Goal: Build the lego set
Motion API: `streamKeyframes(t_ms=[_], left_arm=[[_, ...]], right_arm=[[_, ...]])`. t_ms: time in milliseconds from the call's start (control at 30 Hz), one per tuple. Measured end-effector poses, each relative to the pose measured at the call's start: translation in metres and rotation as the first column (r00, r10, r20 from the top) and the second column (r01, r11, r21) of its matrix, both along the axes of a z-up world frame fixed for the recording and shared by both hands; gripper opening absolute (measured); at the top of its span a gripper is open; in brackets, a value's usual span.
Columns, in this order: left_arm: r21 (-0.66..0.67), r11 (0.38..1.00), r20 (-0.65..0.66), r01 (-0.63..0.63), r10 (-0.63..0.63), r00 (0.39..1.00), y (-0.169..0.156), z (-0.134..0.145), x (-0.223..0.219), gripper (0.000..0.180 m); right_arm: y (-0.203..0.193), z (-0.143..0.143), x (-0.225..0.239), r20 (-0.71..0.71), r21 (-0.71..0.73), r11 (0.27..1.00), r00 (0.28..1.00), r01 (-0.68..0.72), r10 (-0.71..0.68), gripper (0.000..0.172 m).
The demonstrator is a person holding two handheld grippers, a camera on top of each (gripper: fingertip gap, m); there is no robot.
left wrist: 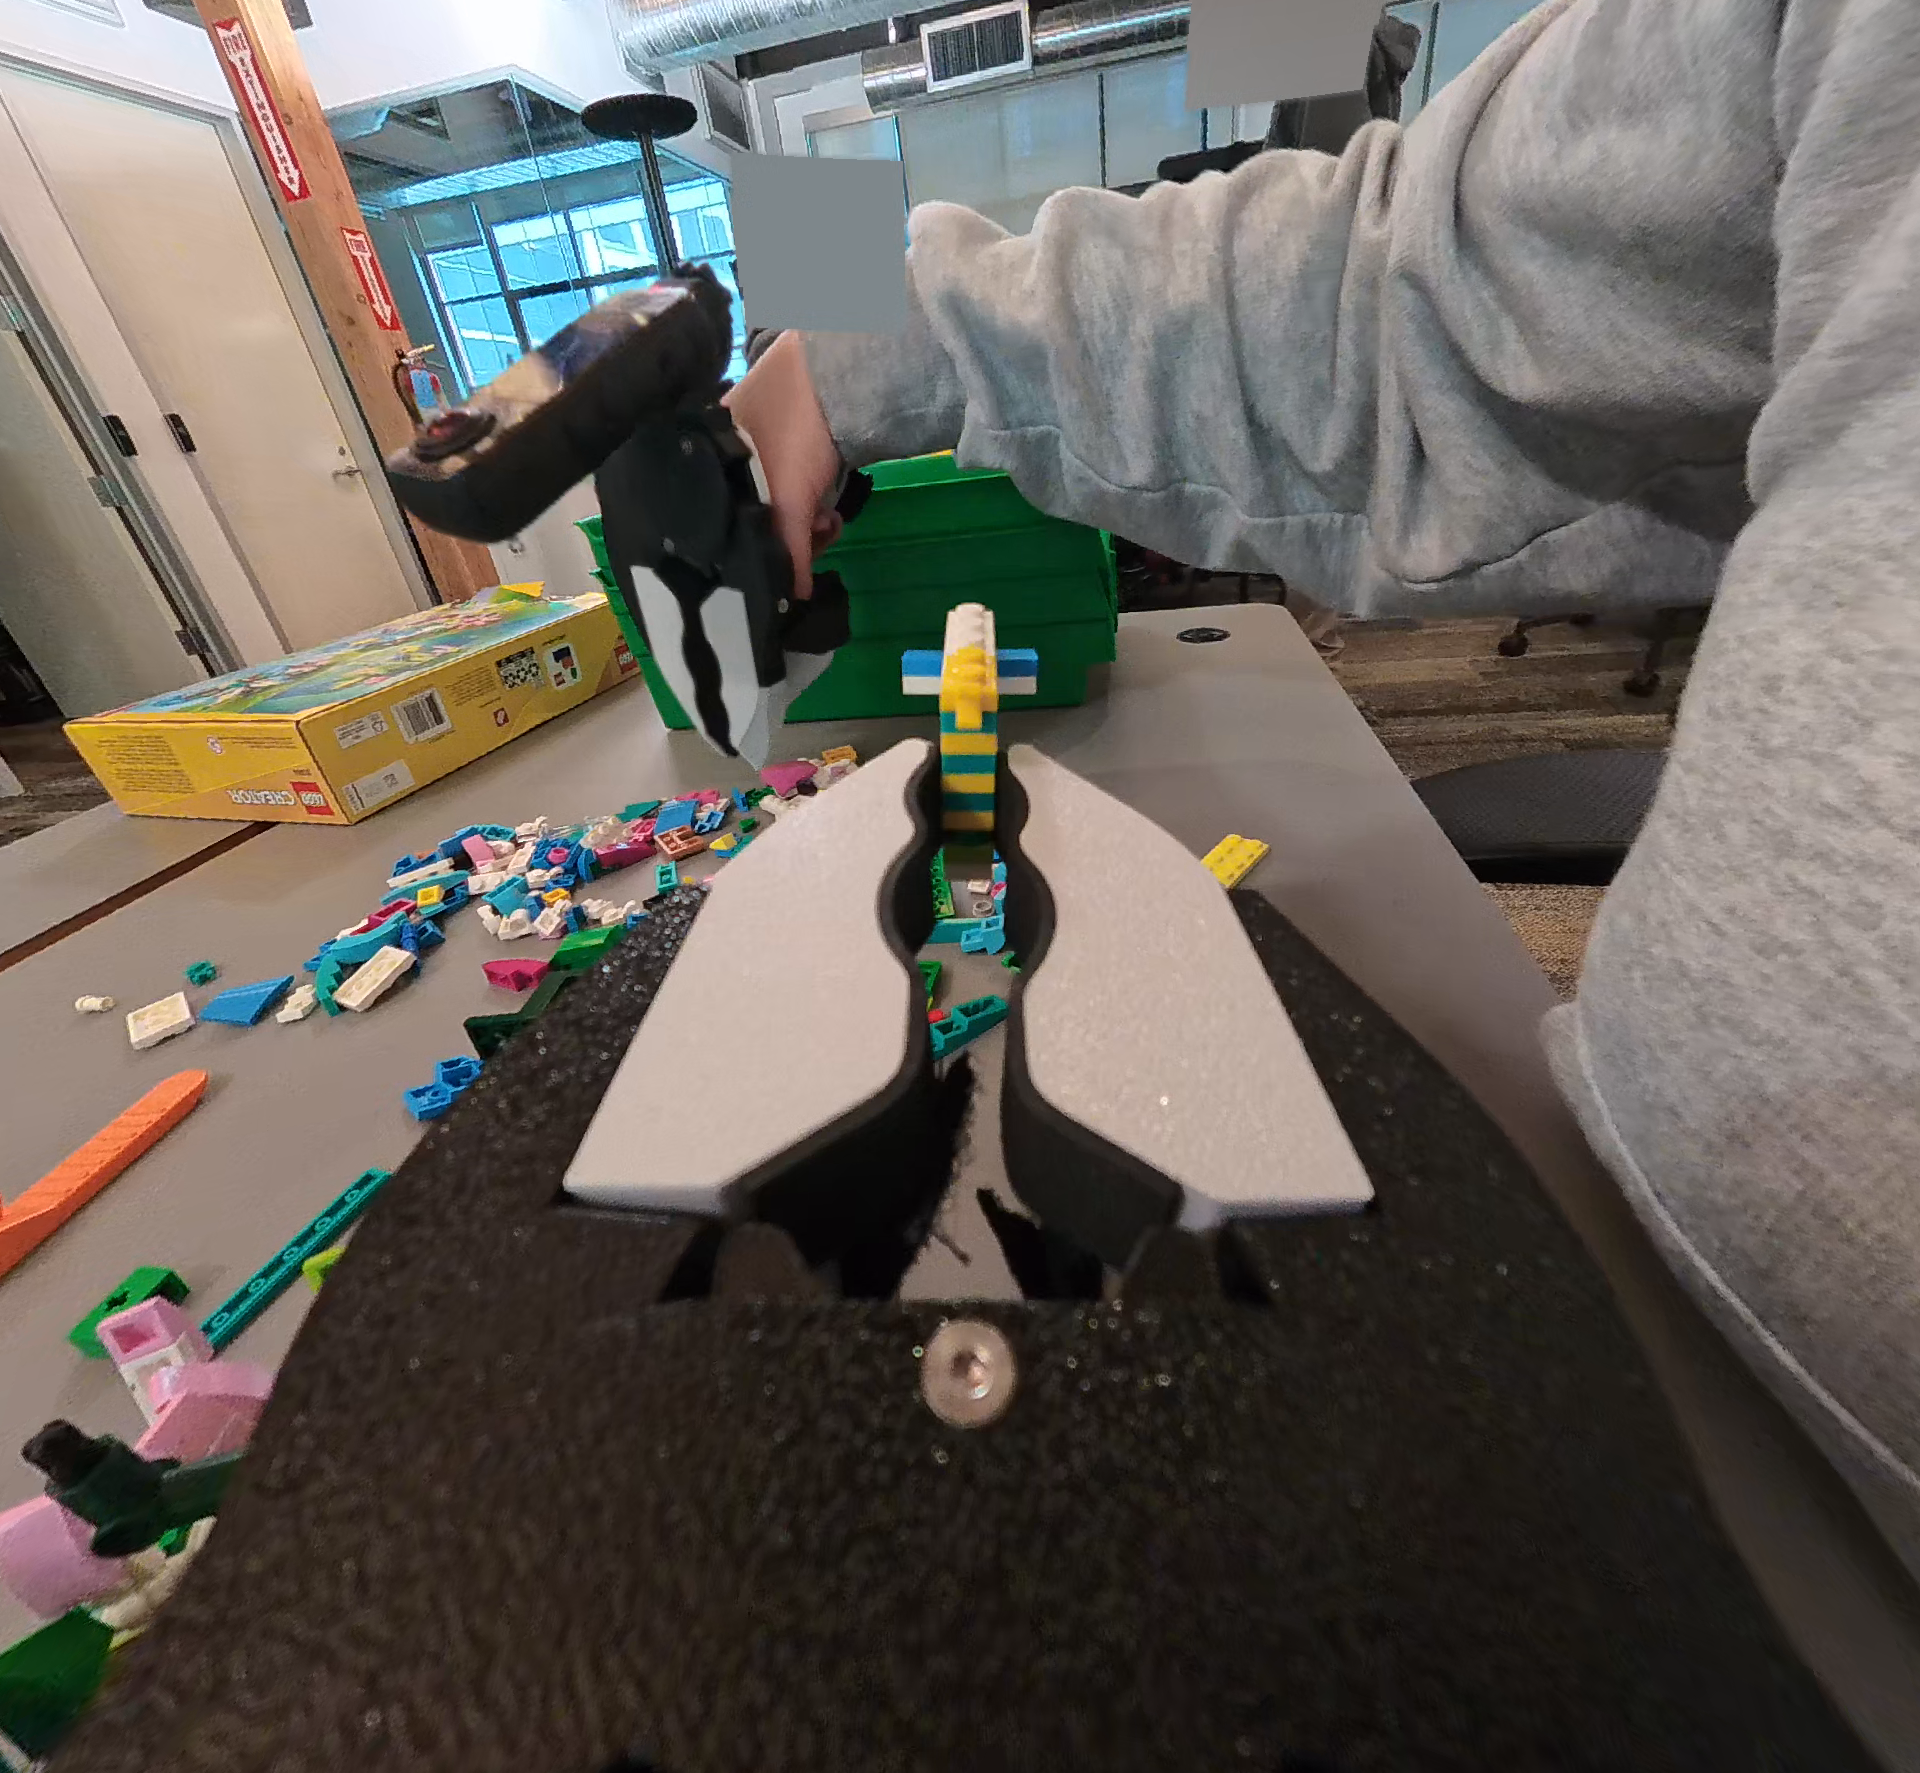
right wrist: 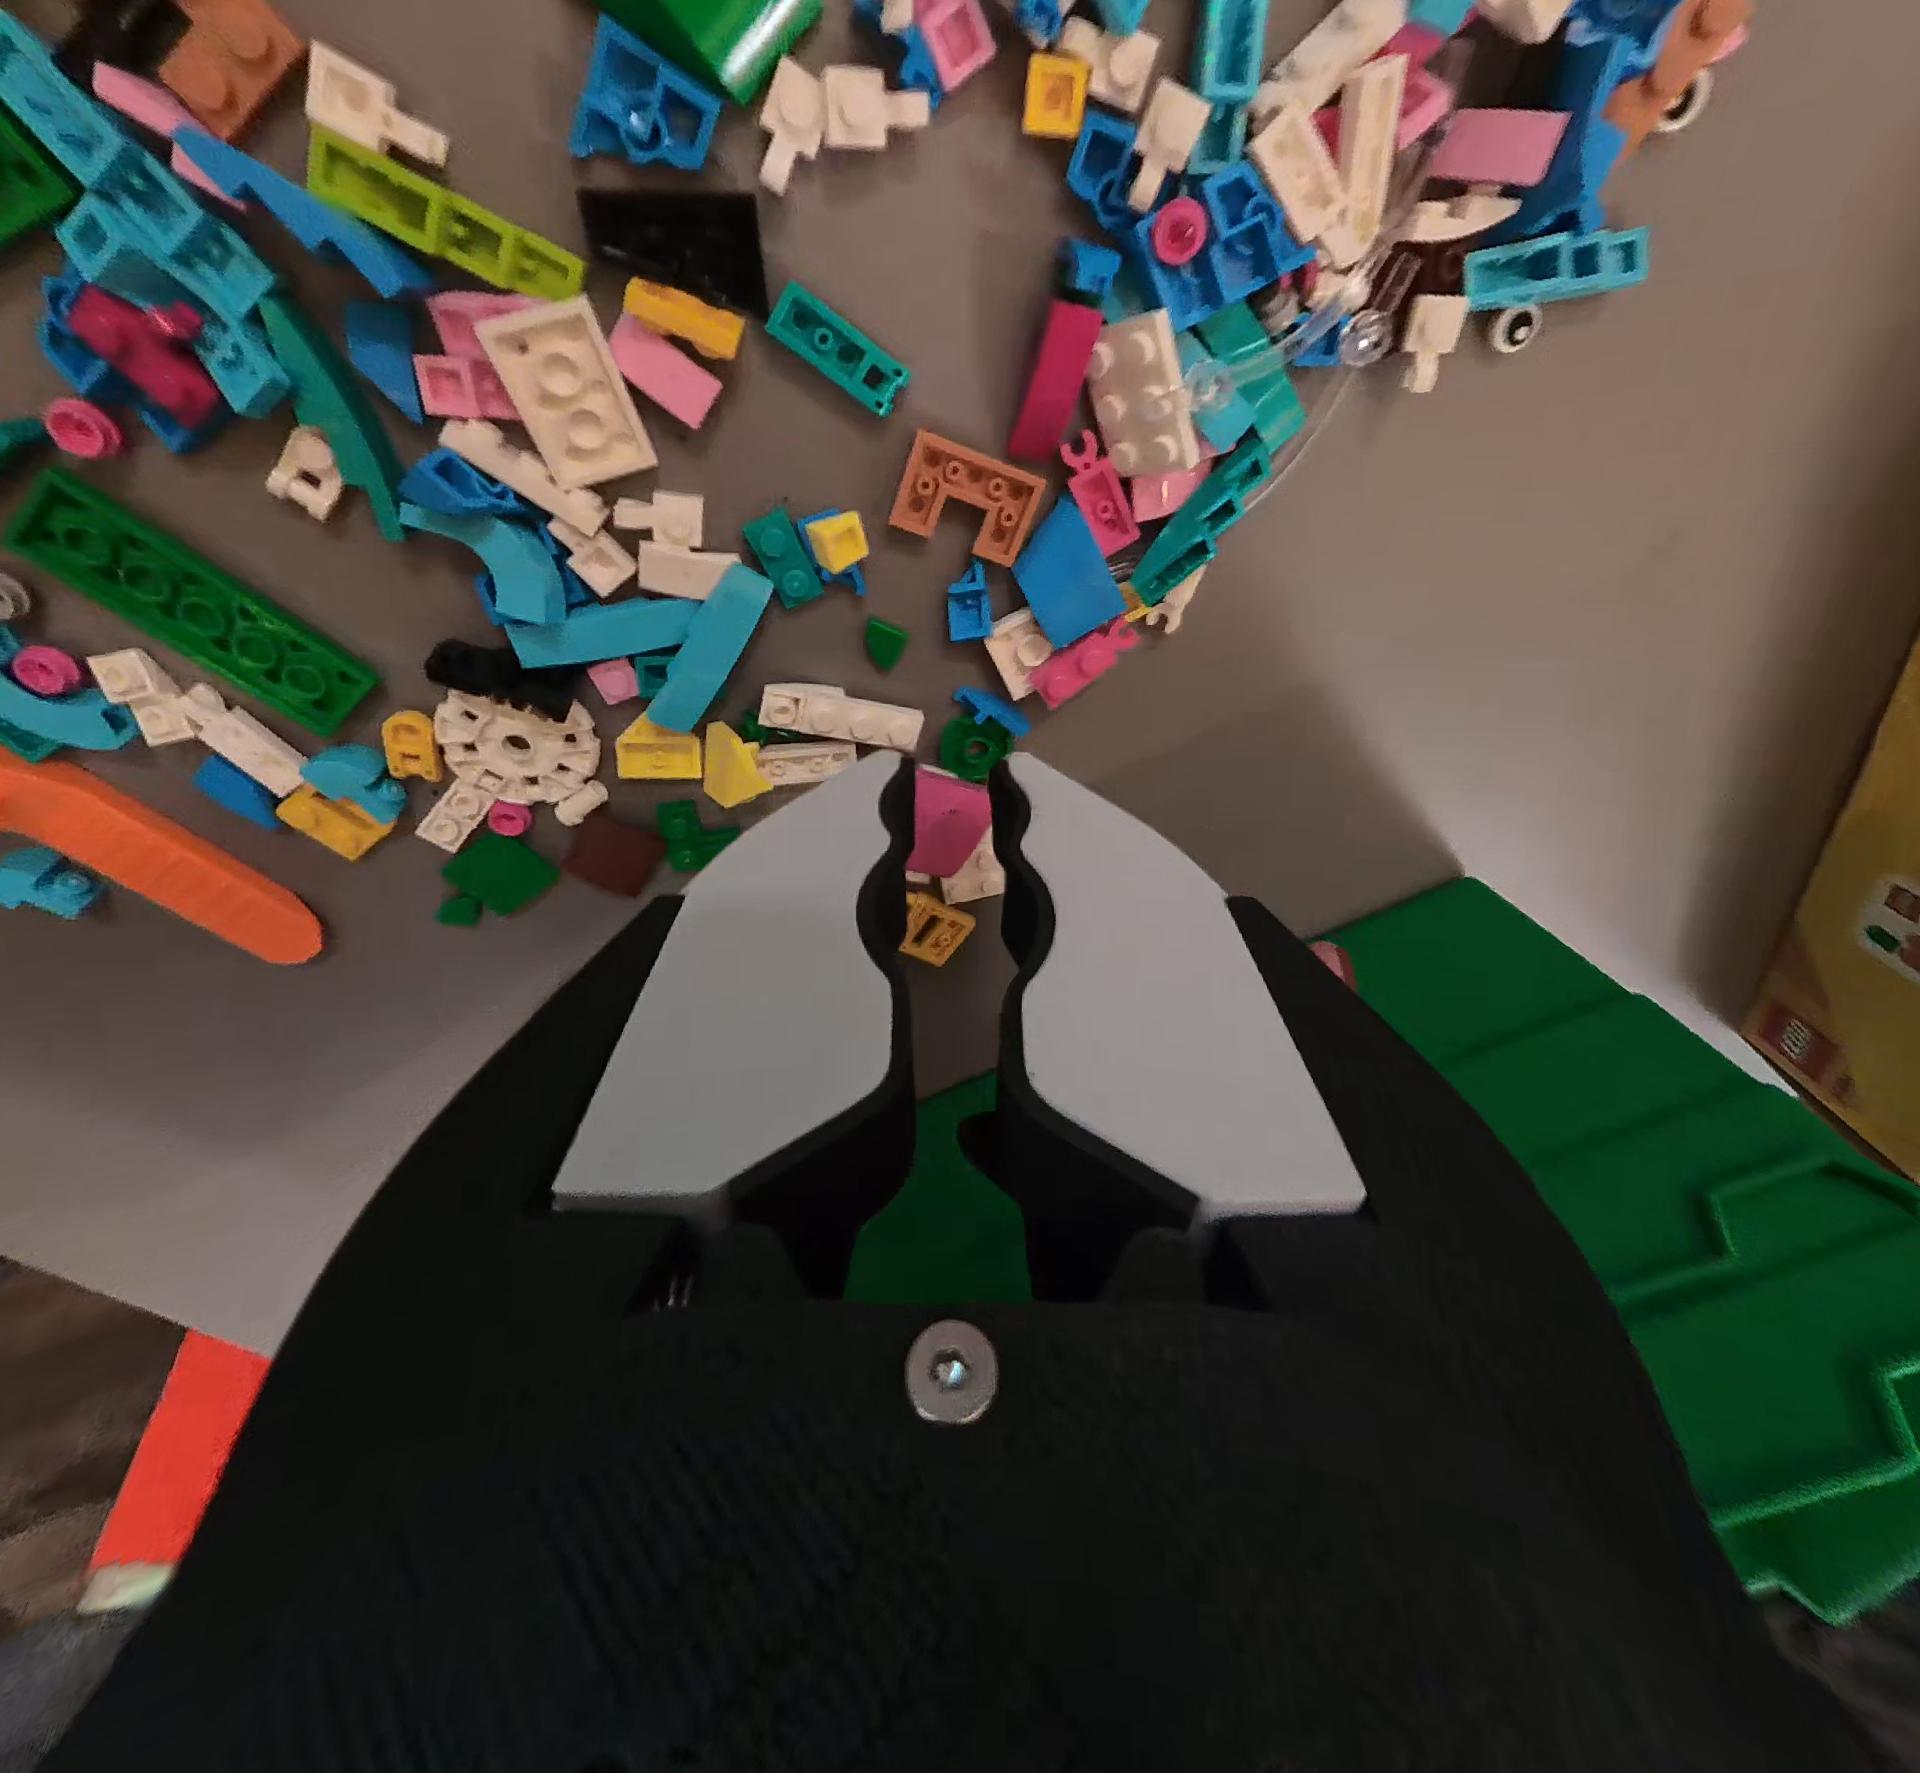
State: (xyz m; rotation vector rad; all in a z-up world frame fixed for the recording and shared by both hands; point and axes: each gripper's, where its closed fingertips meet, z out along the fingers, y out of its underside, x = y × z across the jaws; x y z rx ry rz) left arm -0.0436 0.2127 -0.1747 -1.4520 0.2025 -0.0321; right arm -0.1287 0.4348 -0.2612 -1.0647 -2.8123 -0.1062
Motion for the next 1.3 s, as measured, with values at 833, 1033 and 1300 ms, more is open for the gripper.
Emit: streamKeyframes(t_ms=[833,1033,1300], left_arm=[[0.001,1.000,0.002,0.006,-0.006,1.000,0.000,0.000,0.001,0.008],[0.002,1.000,0.004,0.008,-0.008,1.000,0.000,0.000,0.001,0.008],[0.000,1.000,-0.002,0.014,-0.014,1.000,0.000,0.000,0.002,0.008]], right_arm=[[-0.020,-0.006,-0.068,-0.169,-0.226,0.968,0.975,0.105,-0.146,0.029],[-0.025,-0.015,-0.076,-0.169,-0.214,0.974,0.979,0.078,-0.115,0.038],[-0.013,-0.020,-0.068,-0.136,-0.114,0.993,0.990,0.026,-0.041,0.013]])
